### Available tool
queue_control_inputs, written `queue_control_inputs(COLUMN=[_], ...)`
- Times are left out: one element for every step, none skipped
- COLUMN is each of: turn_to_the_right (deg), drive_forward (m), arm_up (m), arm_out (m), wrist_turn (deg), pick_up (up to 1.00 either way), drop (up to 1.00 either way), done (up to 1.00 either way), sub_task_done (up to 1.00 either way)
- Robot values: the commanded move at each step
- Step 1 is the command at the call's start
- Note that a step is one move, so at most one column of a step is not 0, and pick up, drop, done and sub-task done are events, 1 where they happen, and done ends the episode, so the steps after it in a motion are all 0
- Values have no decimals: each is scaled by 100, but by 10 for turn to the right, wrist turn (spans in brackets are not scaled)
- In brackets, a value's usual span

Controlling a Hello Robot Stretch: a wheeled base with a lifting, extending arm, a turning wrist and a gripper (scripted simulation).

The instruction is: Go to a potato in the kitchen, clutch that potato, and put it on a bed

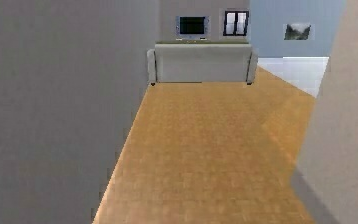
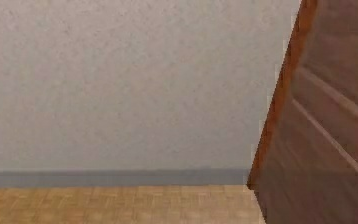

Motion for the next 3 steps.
queue_control_inputs(turn_to_the_right=[90,0,0], drive_forward=[0,100,60], arm_up=[0,0,0], arm_out=[0,0,0], wrist_turn=[0,0,0], pick_up=[0,0,0], drop=[0,0,0], done=[0,0,0], sub_task_done=[0,0,0])
